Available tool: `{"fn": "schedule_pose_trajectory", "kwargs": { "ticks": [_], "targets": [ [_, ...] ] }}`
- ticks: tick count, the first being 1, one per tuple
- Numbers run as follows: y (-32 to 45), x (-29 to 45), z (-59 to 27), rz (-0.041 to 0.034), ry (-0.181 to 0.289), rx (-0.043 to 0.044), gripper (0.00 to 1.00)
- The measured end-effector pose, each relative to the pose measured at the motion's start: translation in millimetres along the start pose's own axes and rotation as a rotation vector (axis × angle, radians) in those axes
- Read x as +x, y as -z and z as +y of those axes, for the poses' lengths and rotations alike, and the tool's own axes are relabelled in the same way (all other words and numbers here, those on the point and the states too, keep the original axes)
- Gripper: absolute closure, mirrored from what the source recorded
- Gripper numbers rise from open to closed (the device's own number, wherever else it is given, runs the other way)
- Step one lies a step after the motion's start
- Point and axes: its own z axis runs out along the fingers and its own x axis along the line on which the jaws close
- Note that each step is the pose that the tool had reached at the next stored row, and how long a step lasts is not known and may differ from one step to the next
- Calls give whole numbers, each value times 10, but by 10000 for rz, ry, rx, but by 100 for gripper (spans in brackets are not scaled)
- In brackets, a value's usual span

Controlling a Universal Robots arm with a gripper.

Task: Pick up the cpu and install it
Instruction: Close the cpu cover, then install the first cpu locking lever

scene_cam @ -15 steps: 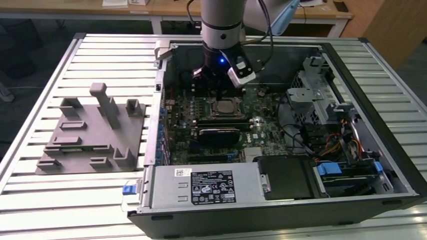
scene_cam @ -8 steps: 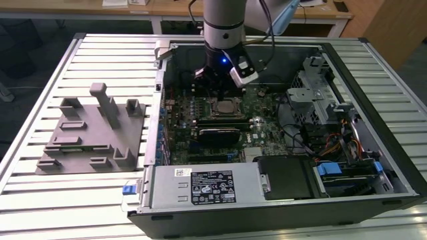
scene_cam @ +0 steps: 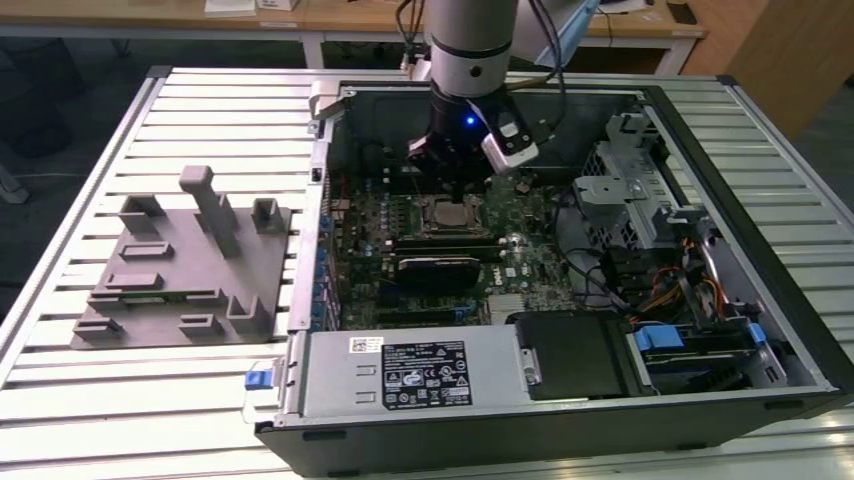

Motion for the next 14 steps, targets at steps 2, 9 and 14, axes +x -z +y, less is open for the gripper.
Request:
{"fn": "schedule_pose_trajectory", "kwargs": {
  "ticks": [2, 9, 14],
  "targets": [
    [29, -3, 1, -1, 0, -3, 89],
    [155, -9, 5, -1, 0, -4, 89],
    [182, -10, 5, -2, 0, -4, 89]
  ]
}}
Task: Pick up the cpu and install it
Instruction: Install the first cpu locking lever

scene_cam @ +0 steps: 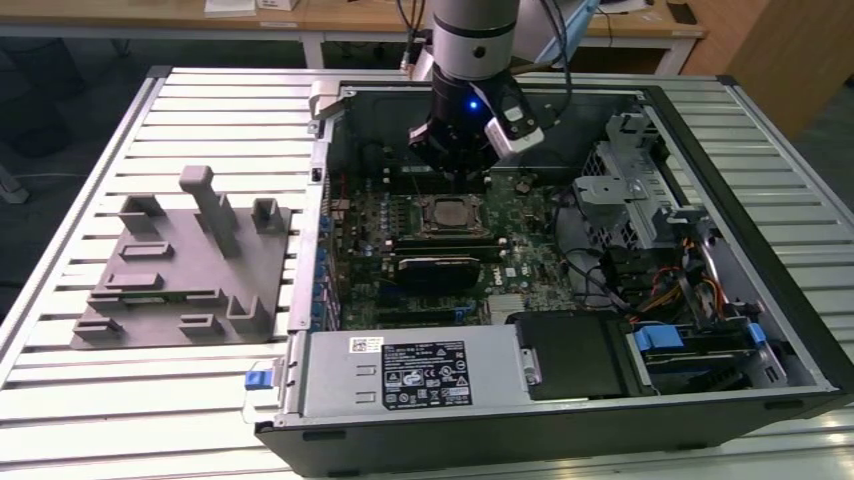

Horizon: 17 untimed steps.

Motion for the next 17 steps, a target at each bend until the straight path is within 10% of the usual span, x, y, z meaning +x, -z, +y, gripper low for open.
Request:
{"fn": "schedule_pose_trajectory", "kwargs": {
  "ticks": [17],
  "targets": [
    [8, 139, -1, 0, 0, 1, 89]
  ]
}}
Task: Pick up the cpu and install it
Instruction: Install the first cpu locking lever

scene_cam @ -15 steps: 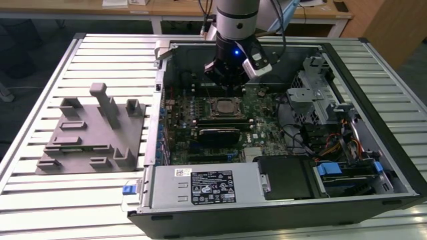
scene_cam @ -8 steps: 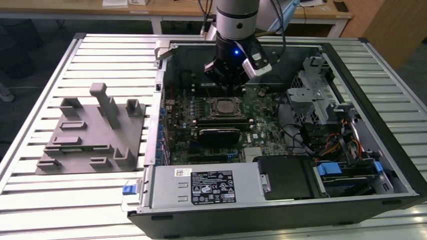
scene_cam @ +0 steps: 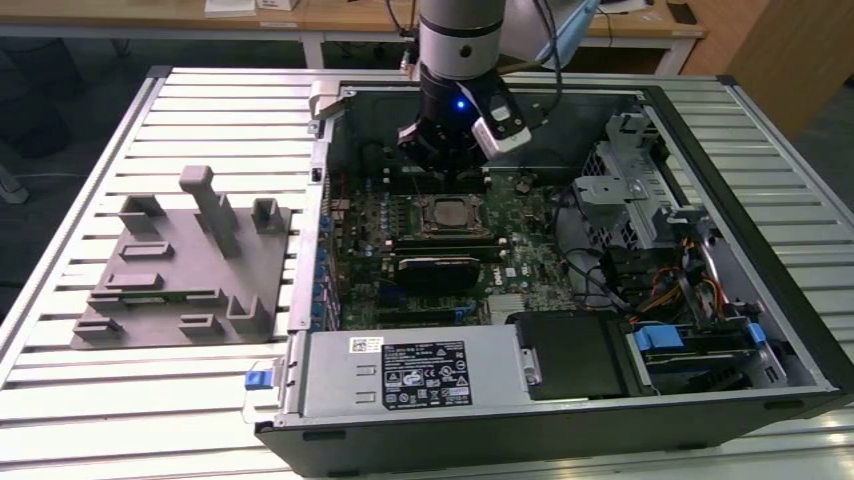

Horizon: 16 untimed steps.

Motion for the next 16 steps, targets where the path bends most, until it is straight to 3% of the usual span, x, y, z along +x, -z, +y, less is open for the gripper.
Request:
{"fn": "schedule_pose_trajectory", "kwargs": {
  "ticks": [16],
  "targets": [
    [10, 255, -1, 0, 0, 0, 89]
  ]
}}
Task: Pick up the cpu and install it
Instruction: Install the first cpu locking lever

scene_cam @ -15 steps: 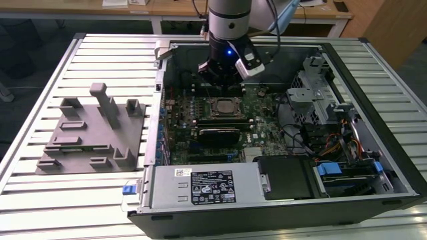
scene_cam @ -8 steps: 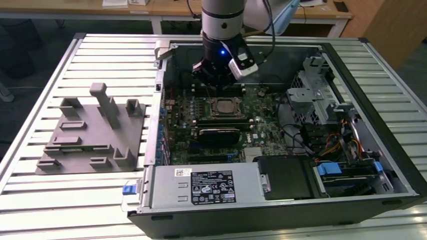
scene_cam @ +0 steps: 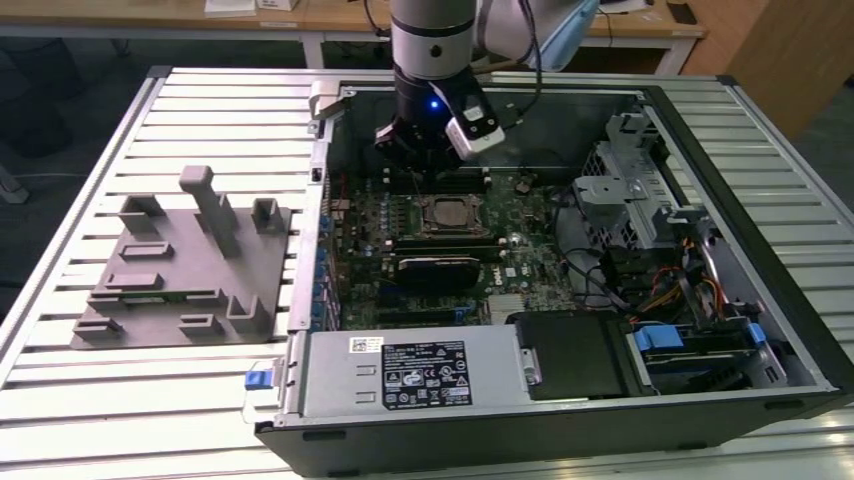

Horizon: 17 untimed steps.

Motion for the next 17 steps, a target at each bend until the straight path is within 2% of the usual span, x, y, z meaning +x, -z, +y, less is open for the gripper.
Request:
{"fn": "schedule_pose_trajectory", "kwargs": {
  "ticks": [17],
  "targets": [
    [-8, 222, -1, 0, -1, -18, 89]
  ]
}}
